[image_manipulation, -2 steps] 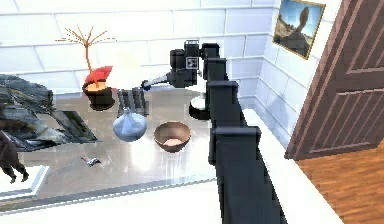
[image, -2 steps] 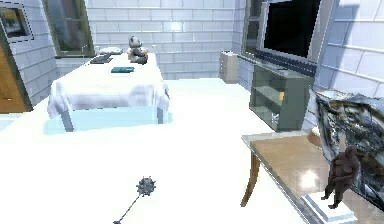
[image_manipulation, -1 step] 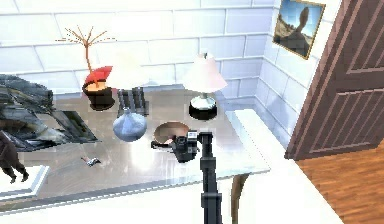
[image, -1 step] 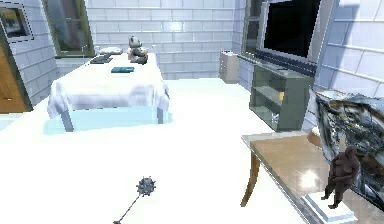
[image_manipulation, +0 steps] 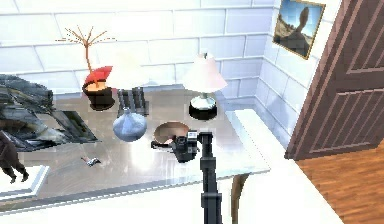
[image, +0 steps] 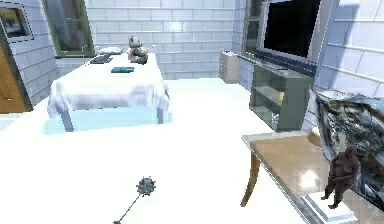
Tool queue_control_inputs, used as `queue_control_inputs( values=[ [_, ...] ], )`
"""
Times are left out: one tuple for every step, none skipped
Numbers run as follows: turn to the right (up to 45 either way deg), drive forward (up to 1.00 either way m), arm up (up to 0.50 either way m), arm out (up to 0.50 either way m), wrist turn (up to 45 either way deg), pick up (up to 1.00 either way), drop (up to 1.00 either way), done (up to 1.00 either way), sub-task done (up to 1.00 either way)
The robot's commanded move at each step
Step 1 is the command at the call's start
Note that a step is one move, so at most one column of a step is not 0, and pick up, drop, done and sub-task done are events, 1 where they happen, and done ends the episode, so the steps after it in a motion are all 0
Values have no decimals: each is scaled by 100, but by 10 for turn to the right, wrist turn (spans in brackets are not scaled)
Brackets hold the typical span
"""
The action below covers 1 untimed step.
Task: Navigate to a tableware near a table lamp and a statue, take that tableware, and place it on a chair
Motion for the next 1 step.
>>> queue_control_inputs(
  values=[
    [0, 0, 10, 0, 0, 0, 0, 0, 0]
  ],
)
